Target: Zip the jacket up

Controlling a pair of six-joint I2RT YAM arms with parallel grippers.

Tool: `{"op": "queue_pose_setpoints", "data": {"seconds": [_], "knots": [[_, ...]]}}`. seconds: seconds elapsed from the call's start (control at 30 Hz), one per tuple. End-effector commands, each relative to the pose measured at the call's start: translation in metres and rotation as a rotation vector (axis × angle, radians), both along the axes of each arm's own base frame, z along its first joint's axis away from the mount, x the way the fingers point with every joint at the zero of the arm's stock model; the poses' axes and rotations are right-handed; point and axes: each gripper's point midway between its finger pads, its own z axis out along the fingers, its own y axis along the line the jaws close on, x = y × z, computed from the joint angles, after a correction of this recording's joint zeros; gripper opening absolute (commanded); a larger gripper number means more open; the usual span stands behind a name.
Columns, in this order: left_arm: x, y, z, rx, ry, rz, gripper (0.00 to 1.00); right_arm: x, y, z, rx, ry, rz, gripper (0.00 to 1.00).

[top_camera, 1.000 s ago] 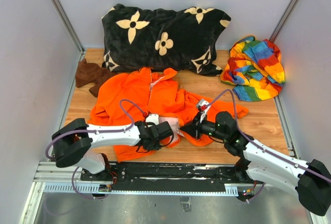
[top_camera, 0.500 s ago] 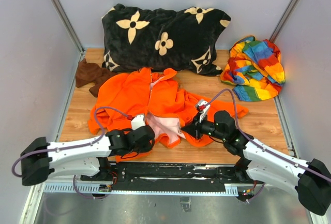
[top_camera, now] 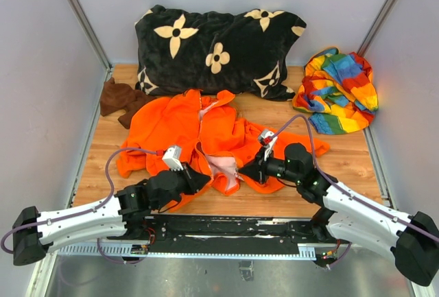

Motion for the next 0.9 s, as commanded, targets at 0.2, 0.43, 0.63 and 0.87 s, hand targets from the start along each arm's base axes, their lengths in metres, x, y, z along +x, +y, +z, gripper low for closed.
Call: {"op": "queue_pose_setpoints", "data": {"seconds": [0.2, 0.43, 0.63, 0.87], "knots": [[0.024, -0.026, 0.079, -0.165, -0.362, -0.069, 0.00, -0.001, 0.005, 0.036, 0.178, 0.003, 0.108, 0.01], [0.025, -0.038, 0.096, -0.181, -0.495, -0.151, 0.00, -0.010, 0.004, 0.061, 0.309, -0.034, 0.219, 0.01], [0.024, -0.045, 0.115, -0.148, -0.602, -0.200, 0.00, -0.021, 0.002, 0.080, 0.425, -0.159, 0.284, 0.01], [0.024, -0.044, 0.125, -0.141, -0.659, -0.210, 0.00, 0.006, 0.002, 0.073, 0.435, -0.218, 0.171, 0.01]]}}
